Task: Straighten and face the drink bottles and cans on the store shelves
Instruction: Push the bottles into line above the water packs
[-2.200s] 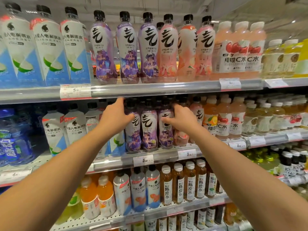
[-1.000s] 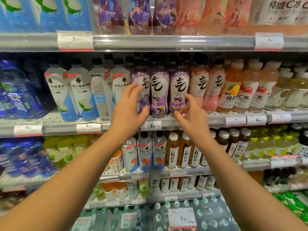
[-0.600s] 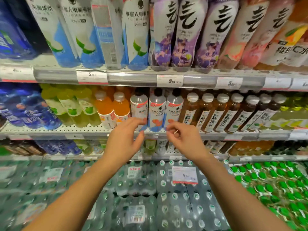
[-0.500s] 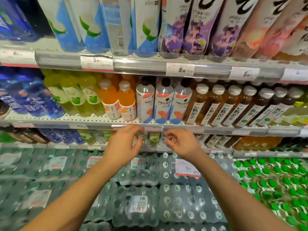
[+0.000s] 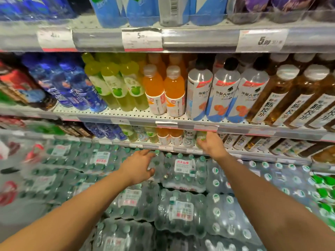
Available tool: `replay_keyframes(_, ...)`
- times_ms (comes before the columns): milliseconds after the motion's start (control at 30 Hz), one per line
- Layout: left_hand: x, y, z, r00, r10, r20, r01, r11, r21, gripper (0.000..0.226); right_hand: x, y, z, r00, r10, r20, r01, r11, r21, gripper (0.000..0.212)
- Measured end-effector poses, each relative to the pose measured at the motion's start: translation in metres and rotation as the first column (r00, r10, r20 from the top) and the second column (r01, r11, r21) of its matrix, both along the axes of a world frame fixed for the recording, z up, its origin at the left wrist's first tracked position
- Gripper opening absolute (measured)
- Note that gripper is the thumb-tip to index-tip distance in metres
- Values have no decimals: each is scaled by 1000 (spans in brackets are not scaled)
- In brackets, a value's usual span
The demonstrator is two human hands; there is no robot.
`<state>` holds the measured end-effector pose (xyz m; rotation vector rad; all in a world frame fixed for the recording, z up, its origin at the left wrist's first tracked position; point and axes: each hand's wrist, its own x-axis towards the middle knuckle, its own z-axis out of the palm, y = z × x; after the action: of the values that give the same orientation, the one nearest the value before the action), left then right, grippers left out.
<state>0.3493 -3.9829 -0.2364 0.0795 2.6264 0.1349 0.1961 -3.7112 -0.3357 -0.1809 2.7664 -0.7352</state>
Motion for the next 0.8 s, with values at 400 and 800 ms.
replay_keyframes(400,-23,-63,-28,974,225,5,-225,969,101,69,13,-16,-43,924,-357,-140,292,892,-346,45)
replay_keyframes(800,-105,-85,-105,706,620,-342,-524,783,336,34,43,-3,-38,945,-117,-305,12,945,-326,37)
